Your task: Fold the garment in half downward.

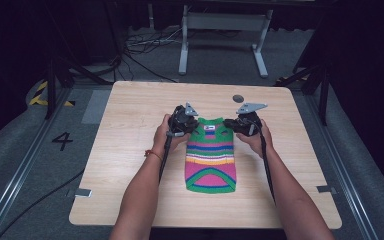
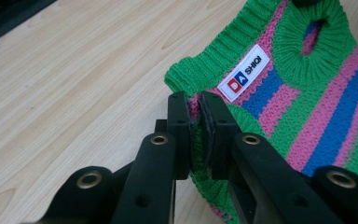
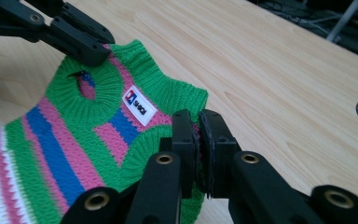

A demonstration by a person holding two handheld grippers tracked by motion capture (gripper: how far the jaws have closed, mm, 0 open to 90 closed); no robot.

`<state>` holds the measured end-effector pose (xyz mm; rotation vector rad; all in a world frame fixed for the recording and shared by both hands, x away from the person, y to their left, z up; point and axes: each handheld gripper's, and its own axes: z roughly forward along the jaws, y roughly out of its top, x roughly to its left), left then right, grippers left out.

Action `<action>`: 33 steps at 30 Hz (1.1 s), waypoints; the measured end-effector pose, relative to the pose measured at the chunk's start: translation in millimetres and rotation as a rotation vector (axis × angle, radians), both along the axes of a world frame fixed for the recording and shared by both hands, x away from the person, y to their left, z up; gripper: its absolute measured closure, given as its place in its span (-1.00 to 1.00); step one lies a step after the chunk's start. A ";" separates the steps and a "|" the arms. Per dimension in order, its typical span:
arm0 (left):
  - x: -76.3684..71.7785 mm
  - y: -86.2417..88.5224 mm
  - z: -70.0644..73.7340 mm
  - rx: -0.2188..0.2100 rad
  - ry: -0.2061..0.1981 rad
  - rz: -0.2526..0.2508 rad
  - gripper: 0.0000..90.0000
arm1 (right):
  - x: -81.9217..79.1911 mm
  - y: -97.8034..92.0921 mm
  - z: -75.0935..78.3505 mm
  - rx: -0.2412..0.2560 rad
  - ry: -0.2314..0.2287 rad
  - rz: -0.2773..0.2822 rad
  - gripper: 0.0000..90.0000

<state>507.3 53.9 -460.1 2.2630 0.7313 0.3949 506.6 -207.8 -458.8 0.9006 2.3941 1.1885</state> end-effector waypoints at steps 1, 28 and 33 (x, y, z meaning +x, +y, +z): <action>-3.1 1.8 2.3 0.000 -0.012 -0.014 0.85 | -4.3 0.6 2.7 0.000 -0.010 0.016 0.89; -57.8 16.6 26.7 0.008 -0.129 -0.184 0.83 | -50.7 -12.4 22.6 0.040 -0.095 0.173 0.89; -69.4 16.8 29.4 0.018 -0.150 -0.205 0.82 | -60.3 -12.8 27.5 0.028 -0.107 0.209 0.89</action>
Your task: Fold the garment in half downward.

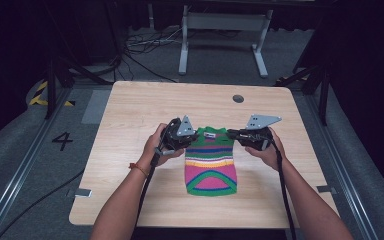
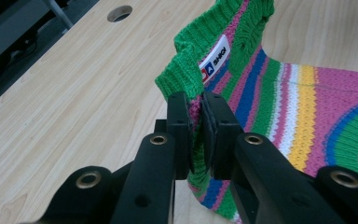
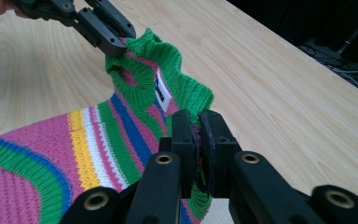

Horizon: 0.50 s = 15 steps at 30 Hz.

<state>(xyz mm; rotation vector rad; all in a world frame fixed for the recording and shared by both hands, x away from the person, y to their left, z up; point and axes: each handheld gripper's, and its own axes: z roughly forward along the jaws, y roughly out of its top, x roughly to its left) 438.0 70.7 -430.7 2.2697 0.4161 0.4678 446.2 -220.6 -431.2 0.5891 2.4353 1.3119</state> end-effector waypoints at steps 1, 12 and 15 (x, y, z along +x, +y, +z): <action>-2.2 0.0 0.8 0.000 -0.006 -0.004 0.82 | -1.7 -0.1 1.2 -0.002 -0.001 0.004 0.89; -21.2 5.2 2.5 0.022 -0.024 -0.046 0.84 | -19.0 -0.8 6.1 -0.034 -0.008 0.064 0.89; -27.4 5.7 1.5 0.026 -0.024 -0.059 0.84 | -24.9 -2.0 5.6 -0.035 -0.001 0.082 0.89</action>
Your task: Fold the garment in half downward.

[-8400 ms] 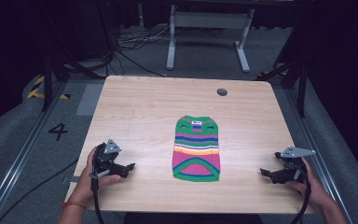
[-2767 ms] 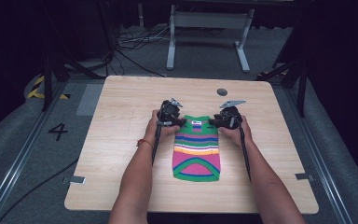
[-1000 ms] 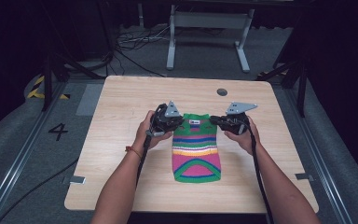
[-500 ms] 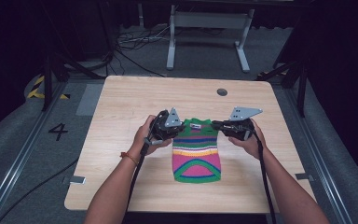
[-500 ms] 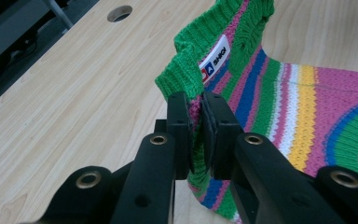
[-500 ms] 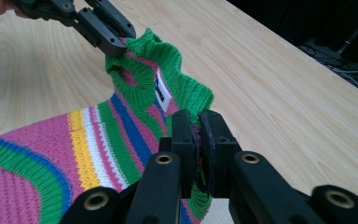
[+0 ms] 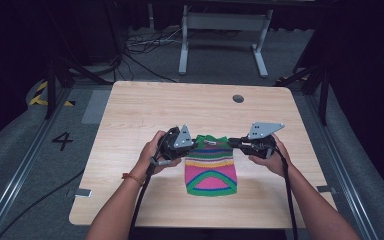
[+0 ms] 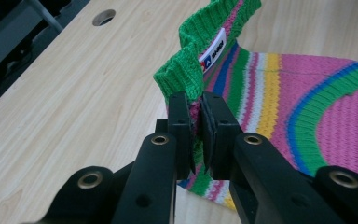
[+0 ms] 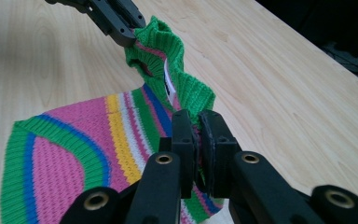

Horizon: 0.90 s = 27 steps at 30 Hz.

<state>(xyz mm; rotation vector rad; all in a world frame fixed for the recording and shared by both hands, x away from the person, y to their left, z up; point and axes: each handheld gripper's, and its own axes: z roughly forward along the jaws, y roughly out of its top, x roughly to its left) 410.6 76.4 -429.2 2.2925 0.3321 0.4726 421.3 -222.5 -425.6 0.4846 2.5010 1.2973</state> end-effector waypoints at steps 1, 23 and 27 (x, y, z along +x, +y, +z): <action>-3.2 0.2 -1.0 -0.004 0.004 -0.004 0.84 | -1.4 -0.4 -0.1 -0.002 0.001 0.003 0.88; -44.1 -0.2 -14.0 0.059 0.030 -0.092 0.84 | -50.4 -2.8 -13.2 -0.074 0.020 0.117 0.88; -51.7 -0.8 -17.7 0.078 0.062 -0.129 0.84 | -57.8 -1.6 -19.4 -0.083 0.033 0.137 0.88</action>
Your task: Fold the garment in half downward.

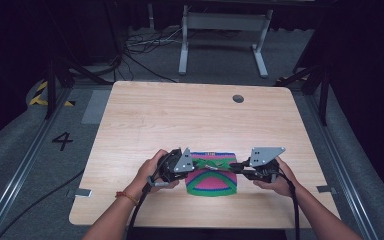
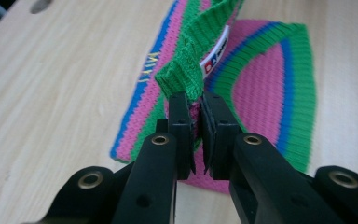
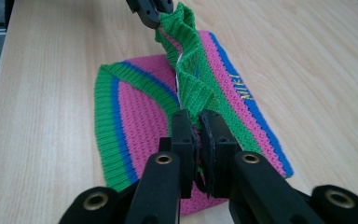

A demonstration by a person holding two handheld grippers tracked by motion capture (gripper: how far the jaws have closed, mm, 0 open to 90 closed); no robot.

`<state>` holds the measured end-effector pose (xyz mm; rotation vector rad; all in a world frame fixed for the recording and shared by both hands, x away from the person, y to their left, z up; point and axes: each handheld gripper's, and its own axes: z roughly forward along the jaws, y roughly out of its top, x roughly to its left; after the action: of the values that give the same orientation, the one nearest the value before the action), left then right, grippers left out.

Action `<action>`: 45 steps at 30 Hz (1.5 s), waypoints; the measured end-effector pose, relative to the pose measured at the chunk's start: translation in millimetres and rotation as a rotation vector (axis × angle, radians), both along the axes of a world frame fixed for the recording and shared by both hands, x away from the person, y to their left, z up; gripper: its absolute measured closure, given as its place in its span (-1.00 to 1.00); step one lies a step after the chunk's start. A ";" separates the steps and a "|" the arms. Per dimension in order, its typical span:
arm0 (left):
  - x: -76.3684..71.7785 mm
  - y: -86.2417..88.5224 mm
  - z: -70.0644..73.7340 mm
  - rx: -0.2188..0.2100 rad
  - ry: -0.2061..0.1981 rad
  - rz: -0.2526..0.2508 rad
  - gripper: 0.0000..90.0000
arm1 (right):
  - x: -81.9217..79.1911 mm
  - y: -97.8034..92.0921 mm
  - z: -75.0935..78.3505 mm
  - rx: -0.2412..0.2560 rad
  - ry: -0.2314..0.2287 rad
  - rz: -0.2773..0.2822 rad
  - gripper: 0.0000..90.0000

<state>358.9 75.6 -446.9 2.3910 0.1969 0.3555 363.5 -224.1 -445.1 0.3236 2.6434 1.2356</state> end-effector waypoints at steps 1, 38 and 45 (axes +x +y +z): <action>-1.8 -0.4 -1.7 0.008 0.005 -0.012 0.84 | -2.5 0.8 -0.9 -0.002 0.000 -0.004 0.89; -31.2 0.2 -32.0 0.087 0.076 -0.076 0.81 | -36.2 -0.6 -39.7 -0.101 0.054 0.046 0.82; -32.7 3.0 -33.0 0.084 0.093 -0.101 0.74 | -36.9 -4.8 -39.6 -0.106 0.064 0.047 0.76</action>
<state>326.2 78.6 -479.9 2.4922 0.1046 0.2094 326.6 -228.9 -484.6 0.2899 2.7732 1.1115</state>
